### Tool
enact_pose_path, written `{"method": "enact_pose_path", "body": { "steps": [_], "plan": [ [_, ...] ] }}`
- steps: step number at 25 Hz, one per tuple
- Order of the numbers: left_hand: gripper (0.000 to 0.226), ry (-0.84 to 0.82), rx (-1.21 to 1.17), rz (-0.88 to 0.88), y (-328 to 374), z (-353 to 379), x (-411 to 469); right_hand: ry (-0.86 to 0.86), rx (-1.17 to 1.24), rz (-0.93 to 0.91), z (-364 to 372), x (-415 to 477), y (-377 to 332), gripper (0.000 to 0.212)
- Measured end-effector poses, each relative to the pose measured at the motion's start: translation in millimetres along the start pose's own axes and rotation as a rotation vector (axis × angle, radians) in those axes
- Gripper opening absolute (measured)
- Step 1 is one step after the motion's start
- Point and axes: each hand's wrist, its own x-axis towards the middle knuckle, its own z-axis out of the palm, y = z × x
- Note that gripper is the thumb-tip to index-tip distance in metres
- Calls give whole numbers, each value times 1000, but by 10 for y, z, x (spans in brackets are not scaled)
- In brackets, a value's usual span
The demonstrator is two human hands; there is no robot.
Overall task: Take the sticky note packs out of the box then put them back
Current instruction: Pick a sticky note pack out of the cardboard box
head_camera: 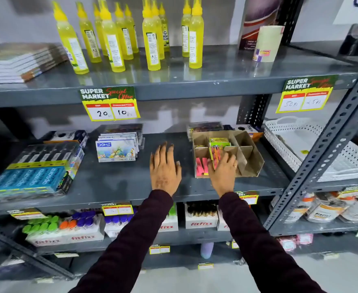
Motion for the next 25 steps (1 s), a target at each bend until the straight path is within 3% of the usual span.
{"method": "enact_pose_path", "body": {
  "steps": [3,7,14,17,20,22,25],
  "plan": [
    [52,-74,28,-20,-78,113,52,-153,1,181,45,235,148,62],
    [53,-131,39,3,-205,188,61,-263,-44,134,105,404,202,60],
    [57,-175,-4,-9,-517,233,75,-214,-168,238,98,453,209,63],
    [61,-145,-16,2,-759,194,22,12,-121,196,-167,406,-41,56],
    [84,-210,-15,41,-1071,185,-83,71,142,181,-267,326,-438,46],
    [110,-296,-12,53,-1242,178,-182,-104,477,254,-44,230,-642,31],
    [138,-481,10,40,-1511,165,-357,-393,926,560,481,-42,-738,4]
  ]
}}
